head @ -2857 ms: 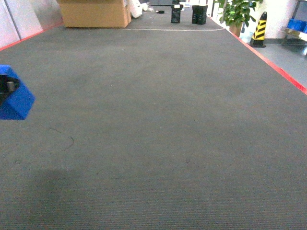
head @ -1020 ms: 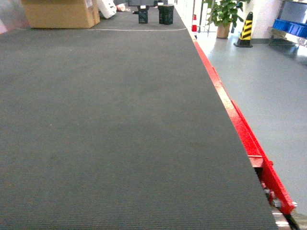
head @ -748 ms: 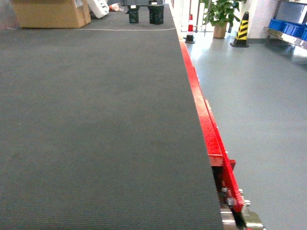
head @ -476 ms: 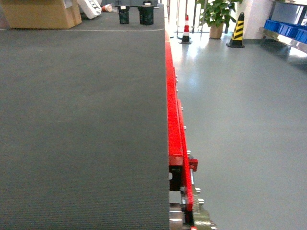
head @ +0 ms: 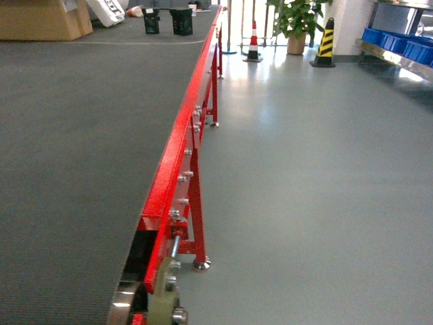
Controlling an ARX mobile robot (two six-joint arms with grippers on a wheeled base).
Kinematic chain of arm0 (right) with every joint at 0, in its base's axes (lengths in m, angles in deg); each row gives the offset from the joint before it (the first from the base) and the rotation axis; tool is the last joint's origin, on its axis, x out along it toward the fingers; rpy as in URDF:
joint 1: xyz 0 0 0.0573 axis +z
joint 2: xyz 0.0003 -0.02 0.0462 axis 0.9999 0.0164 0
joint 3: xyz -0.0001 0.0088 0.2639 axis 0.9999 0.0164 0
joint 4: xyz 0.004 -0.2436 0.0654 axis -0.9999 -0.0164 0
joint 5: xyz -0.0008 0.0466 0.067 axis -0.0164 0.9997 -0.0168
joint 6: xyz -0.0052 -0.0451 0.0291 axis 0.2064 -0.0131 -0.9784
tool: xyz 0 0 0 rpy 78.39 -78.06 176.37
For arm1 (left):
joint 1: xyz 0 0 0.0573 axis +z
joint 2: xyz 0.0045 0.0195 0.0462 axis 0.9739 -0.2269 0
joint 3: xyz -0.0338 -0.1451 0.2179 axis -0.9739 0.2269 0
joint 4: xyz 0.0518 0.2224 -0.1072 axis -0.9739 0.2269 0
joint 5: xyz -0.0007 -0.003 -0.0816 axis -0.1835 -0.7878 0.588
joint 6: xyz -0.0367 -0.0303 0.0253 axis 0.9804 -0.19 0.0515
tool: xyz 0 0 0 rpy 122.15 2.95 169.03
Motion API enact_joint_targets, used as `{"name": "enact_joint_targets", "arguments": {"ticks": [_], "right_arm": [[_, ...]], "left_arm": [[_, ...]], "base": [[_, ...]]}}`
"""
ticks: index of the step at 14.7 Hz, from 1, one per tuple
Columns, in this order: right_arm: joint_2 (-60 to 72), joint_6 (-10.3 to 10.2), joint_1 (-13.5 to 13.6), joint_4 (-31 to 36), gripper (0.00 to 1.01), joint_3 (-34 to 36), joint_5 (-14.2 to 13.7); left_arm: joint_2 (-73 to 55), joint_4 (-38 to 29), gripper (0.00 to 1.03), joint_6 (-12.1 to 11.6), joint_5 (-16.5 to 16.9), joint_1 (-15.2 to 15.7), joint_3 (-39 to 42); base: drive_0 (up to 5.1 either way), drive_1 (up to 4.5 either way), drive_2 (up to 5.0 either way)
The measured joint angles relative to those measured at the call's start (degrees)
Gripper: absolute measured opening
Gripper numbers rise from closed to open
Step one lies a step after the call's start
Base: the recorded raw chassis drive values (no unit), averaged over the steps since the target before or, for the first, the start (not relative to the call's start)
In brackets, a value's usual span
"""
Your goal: Sort blue parts and orange caps into right shelf containers
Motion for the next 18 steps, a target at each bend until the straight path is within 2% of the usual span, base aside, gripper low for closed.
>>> {"name": "enact_joint_targets", "arguments": {"ticks": [18], "right_arm": [[-0.1, 0.0, 0.0, 0.0, 0.43, 0.0, 0.0]], "left_arm": [[0.0, -0.1, 0.44, 0.0, 0.0, 0.0, 0.0]], "base": [[5.0, -2.41, -2.4]]}}
